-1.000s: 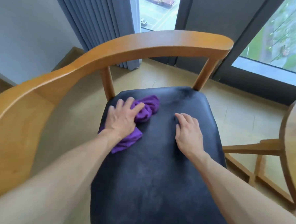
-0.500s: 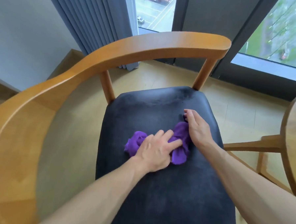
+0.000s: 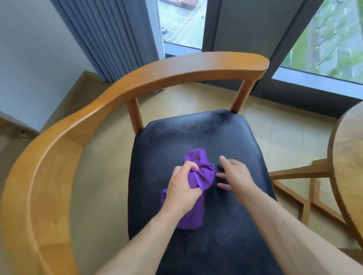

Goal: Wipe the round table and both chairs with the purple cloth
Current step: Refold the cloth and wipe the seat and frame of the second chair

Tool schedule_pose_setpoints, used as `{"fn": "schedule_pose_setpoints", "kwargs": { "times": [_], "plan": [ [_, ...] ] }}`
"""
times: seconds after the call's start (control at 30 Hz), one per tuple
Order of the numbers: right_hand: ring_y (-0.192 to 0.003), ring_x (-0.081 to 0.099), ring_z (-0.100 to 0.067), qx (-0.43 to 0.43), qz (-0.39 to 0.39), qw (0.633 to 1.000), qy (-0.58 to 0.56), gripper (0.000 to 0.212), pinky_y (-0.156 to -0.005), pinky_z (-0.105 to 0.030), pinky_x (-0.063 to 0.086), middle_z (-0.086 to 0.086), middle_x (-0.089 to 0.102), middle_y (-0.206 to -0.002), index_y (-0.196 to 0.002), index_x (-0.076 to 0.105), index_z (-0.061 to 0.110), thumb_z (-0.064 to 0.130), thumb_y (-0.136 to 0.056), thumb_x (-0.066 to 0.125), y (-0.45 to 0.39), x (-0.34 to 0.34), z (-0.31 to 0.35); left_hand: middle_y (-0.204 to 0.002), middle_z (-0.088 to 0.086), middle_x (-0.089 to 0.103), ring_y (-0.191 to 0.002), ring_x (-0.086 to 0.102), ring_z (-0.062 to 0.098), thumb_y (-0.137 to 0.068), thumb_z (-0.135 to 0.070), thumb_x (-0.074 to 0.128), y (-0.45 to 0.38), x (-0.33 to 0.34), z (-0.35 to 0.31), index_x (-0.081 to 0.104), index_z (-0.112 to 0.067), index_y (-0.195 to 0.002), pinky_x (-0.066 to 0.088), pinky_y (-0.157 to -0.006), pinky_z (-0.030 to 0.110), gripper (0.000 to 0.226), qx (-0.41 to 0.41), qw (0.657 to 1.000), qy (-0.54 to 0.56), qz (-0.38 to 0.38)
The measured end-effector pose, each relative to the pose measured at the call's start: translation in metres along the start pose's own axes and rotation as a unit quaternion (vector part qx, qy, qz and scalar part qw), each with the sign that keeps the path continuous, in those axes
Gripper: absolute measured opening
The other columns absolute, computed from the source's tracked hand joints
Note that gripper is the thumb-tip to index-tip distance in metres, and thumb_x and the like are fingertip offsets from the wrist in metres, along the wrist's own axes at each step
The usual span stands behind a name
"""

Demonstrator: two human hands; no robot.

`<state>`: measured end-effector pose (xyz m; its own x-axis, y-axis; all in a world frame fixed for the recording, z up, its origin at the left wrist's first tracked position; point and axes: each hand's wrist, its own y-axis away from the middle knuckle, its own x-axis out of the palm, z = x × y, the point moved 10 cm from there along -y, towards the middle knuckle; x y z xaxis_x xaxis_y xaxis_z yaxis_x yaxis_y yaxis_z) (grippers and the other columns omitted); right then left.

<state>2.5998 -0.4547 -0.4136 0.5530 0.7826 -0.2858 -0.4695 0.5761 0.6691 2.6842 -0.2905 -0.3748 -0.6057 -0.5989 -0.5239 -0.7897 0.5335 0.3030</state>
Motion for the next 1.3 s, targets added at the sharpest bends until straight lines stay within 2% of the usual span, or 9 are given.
{"fn": "schedule_pose_setpoints", "kwargs": {
  "times": [0.1, 0.23, 0.5, 0.63, 0.73, 0.8, 1.0, 1.13, 1.3],
  "plan": [
    [-0.085, 0.072, -0.025, 0.14, 0.143, 0.97, -0.135, 0.075, -0.074, -0.041, 0.061, -0.01, 0.073, -0.099, -0.116, 0.063, 0.005, 0.071, -0.081, 0.062, 0.039, 0.025, -0.014, -0.11, -0.014, 0.066, -0.107, 0.062, 0.004, -0.073, -0.02, 0.081, -0.003, -0.012, -0.022, 0.059, -0.037, -0.104, 0.048, -0.095, 0.021, 0.042, -0.027, 0.979, 0.194, 0.049],
    [-0.121, 0.063, -0.026, -0.009, 0.271, 0.948, -0.165, 0.052, -0.108, -0.043, 0.046, -0.01, 0.068, -0.128, -0.125, 0.069, 0.019, 0.057, -0.09, 0.063, 0.088, 0.036, 0.045, -0.113, 0.009, 0.071, -0.112, 0.066, 0.032, -0.078, -0.027, 0.077, 0.0, -0.028, -0.057, 0.064, -0.028, -0.107, 0.049, -0.102, 0.054, 0.031, -0.045, 0.935, 0.342, 0.085],
    [-0.089, 0.073, -0.028, -0.112, 0.146, 0.979, -0.092, 0.018, -0.08, -0.038, 0.059, -0.012, 0.076, -0.097, -0.099, 0.074, 0.006, 0.019, -0.086, 0.077, 0.154, -0.005, 0.123, -0.117, 0.014, 0.072, -0.111, 0.069, 0.028, -0.078, -0.017, 0.079, 0.015, -0.076, -0.102, 0.067, -0.011, -0.121, 0.054, -0.098, 0.042, 0.045, -0.146, 0.869, 0.458, 0.115],
    [-0.059, 0.049, -0.016, -0.173, -0.031, 0.954, 0.244, 0.046, -0.057, -0.03, 0.037, 0.003, 0.054, -0.06, -0.066, 0.052, 0.005, 0.039, -0.096, 0.06, 0.18, -0.041, 0.165, -0.113, 0.014, 0.074, -0.106, 0.07, 0.031, -0.087, -0.021, 0.074, 0.046, -0.071, -0.111, 0.071, -0.007, -0.119, 0.053, -0.099, 0.044, 0.036, -0.288, 0.809, 0.47, 0.206],
    [-0.074, 0.054, -0.026, -0.137, -0.08, 0.911, 0.379, 0.045, -0.065, -0.033, 0.038, -0.004, 0.056, -0.071, -0.065, 0.049, 0.015, 0.043, -0.1, 0.049, 0.19, -0.063, 0.175, -0.092, 0.01, 0.072, -0.076, 0.066, 0.022, -0.073, -0.028, 0.081, 0.056, -0.076, -0.114, 0.068, -0.006, -0.121, 0.055, -0.077, 0.032, 0.054, -0.3, 0.822, 0.42, 0.243],
    [-0.074, 0.062, -0.023, -0.112, -0.047, 0.964, 0.237, 0.047, -0.069, -0.035, 0.046, -0.012, 0.067, -0.076, -0.072, 0.061, 0.009, 0.046, -0.099, 0.05, 0.191, -0.072, 0.172, -0.076, 0.002, 0.067, -0.064, 0.057, 0.014, -0.067, -0.042, 0.081, 0.059, -0.077, -0.119, 0.071, -0.013, -0.115, 0.044, -0.067, 0.028, 0.057, -0.279, 0.845, 0.367, 0.27],
    [-0.089, 0.075, -0.025, -0.031, 0.053, 0.979, -0.193, 0.035, -0.074, -0.035, 0.06, -0.015, 0.076, -0.099, -0.104, 0.071, 0.005, 0.038, -0.097, 0.061, 0.182, -0.07, 0.157, -0.119, 0.01, 0.073, -0.111, 0.067, 0.038, -0.083, -0.068, 0.063, 0.056, -0.067, -0.128, 0.068, -0.029, -0.12, 0.049, -0.1, 0.054, 0.055, -0.27, 0.822, 0.404, 0.297],
    [-0.093, 0.074, -0.028, 0.004, 0.034, 0.972, -0.231, 0.035, -0.075, -0.038, 0.06, -0.016, 0.076, -0.102, -0.107, 0.071, 0.006, 0.038, -0.096, 0.064, 0.168, -0.08, 0.152, -0.13, 0.016, 0.066, -0.118, 0.064, 0.034, -0.087, -0.034, 0.072, 0.038, -0.078, -0.15, 0.059, -0.015, -0.136, 0.05, -0.102, 0.049, 0.053, -0.199, 0.819, 0.458, 0.283],
    [-0.082, 0.069, -0.025, 0.008, -0.12, 0.972, -0.203, 0.023, -0.075, -0.039, 0.057, -0.012, 0.072, -0.088, -0.088, 0.072, 0.008, 0.029, -0.094, 0.067, 0.146, -0.118, 0.141, -0.125, 0.013, 0.063, -0.109, 0.066, 0.027, -0.075, 0.0, 0.08, 0.009, -0.102, -0.169, 0.061, -0.032, -0.129, 0.058, -0.09, 0.044, 0.065, -0.059, 0.917, 0.307, 0.248]
  ]
}}
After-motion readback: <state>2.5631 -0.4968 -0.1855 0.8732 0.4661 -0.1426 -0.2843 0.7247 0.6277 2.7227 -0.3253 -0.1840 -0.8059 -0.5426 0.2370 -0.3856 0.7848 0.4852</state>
